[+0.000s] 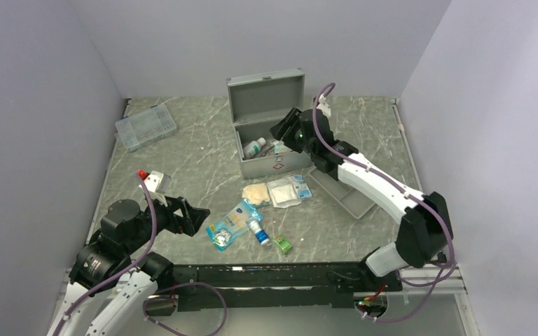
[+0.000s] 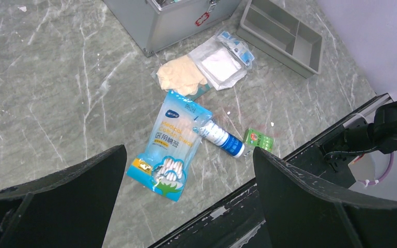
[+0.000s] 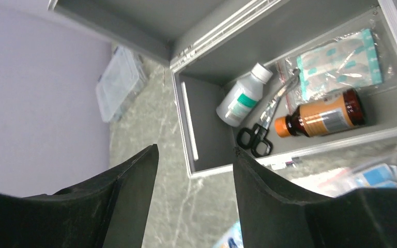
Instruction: Organize the medicine kit
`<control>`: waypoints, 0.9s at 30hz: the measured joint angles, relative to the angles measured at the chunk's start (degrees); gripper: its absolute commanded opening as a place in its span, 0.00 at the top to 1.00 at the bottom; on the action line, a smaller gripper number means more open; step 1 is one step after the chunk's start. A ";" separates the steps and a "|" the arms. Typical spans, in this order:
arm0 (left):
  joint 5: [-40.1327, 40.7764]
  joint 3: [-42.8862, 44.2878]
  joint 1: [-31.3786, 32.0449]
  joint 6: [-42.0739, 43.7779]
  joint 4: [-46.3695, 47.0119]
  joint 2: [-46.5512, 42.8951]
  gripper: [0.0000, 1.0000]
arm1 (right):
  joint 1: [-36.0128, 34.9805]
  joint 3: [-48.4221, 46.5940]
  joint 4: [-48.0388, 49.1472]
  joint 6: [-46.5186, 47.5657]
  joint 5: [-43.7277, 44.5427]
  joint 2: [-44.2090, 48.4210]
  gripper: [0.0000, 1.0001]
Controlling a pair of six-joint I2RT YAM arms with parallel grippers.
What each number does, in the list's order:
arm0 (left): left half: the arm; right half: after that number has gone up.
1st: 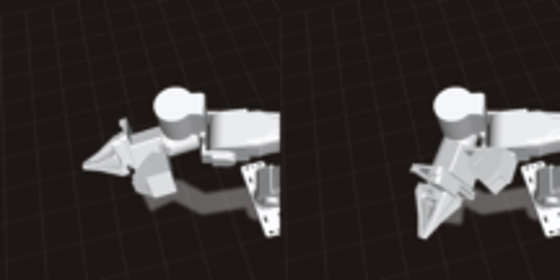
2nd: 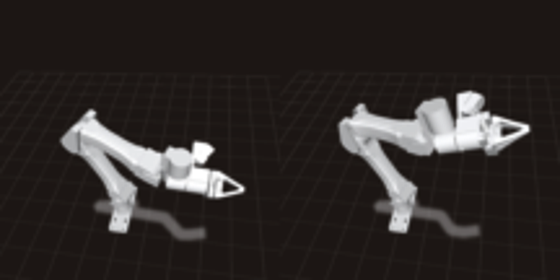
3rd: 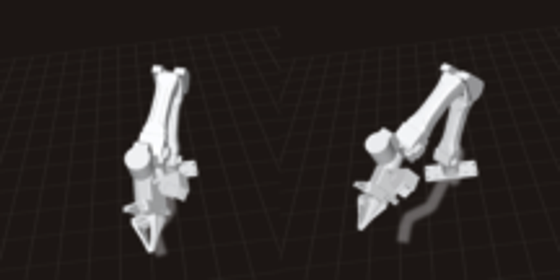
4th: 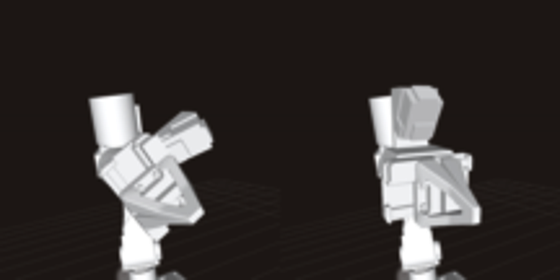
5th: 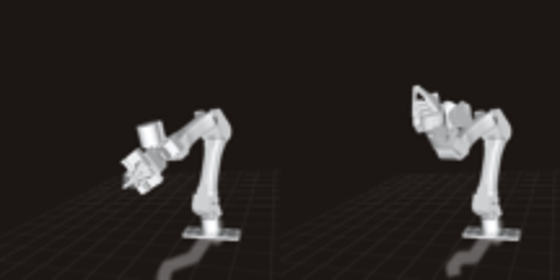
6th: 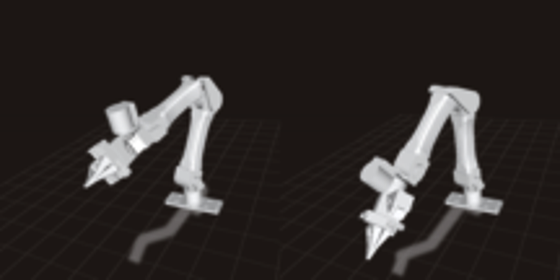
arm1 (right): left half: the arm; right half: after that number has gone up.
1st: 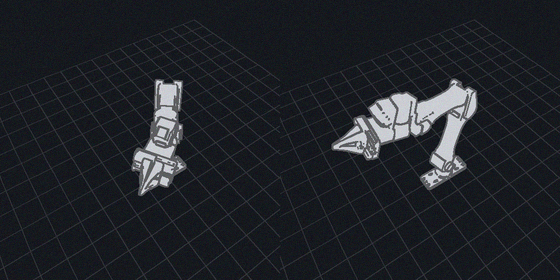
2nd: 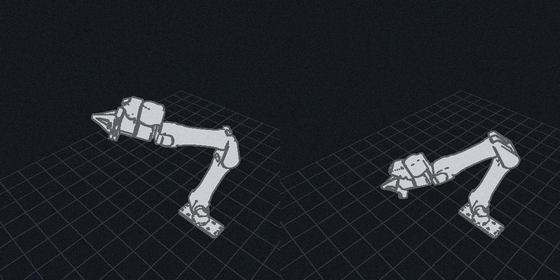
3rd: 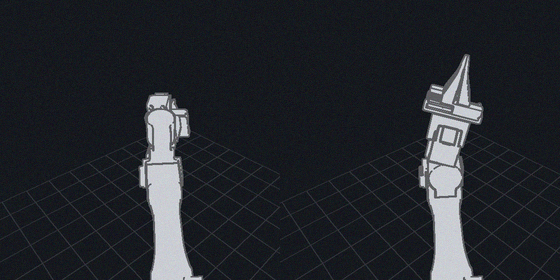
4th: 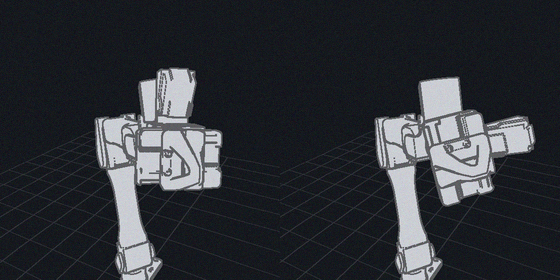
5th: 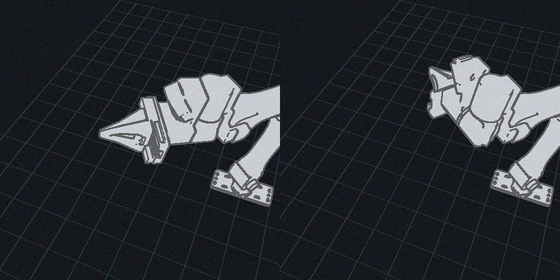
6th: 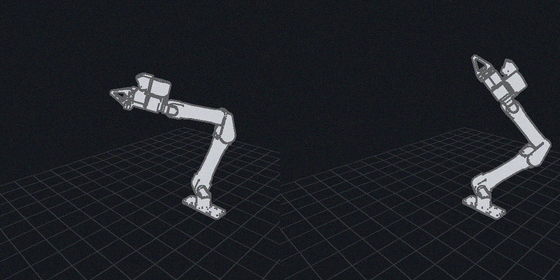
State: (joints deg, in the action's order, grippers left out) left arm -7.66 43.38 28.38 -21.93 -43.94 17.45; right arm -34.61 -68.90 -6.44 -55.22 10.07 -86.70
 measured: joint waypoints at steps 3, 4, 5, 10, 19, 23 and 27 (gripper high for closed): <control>0.00 0.00 0.00 -0.02 0.00 0.00 0.00 | -0.50 1.77 -2.29 5.62 -1.46 3.98 0.40; 0.02 0.00 0.00 -0.02 0.00 0.00 0.01 | -0.68 2.16 -3.06 6.93 -1.70 4.92 0.40; 0.02 0.00 0.00 -0.02 -0.02 0.00 0.01 | -0.90 2.71 -3.91 8.59 -1.92 6.05 0.39; 0.02 0.00 0.00 -0.02 0.00 0.02 0.01 | -1.97 5.46 -7.52 15.69 -4.26 10.36 0.38; 0.76 0.00 0.00 -0.09 -0.04 1.20 0.00 | -12.35 7.17 -12.26 24.79 -4.02 11.04 0.32; 1.05 0.00 0.00 -0.20 -0.04 1.49 0.01 | -17.29 7.58 -12.37 26.47 -4.15 10.58 0.32; 1.16 0.00 0.00 -0.20 -0.07 2.95 0.01 | -19.28 8.15 -11.98 26.38 -4.00 8.57 0.31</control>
State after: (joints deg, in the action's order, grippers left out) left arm -6.50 43.38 28.38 -22.13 -44.01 20.40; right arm -53.89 -60.75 -18.41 -28.84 6.07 -78.13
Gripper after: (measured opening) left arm 0.994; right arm 0.684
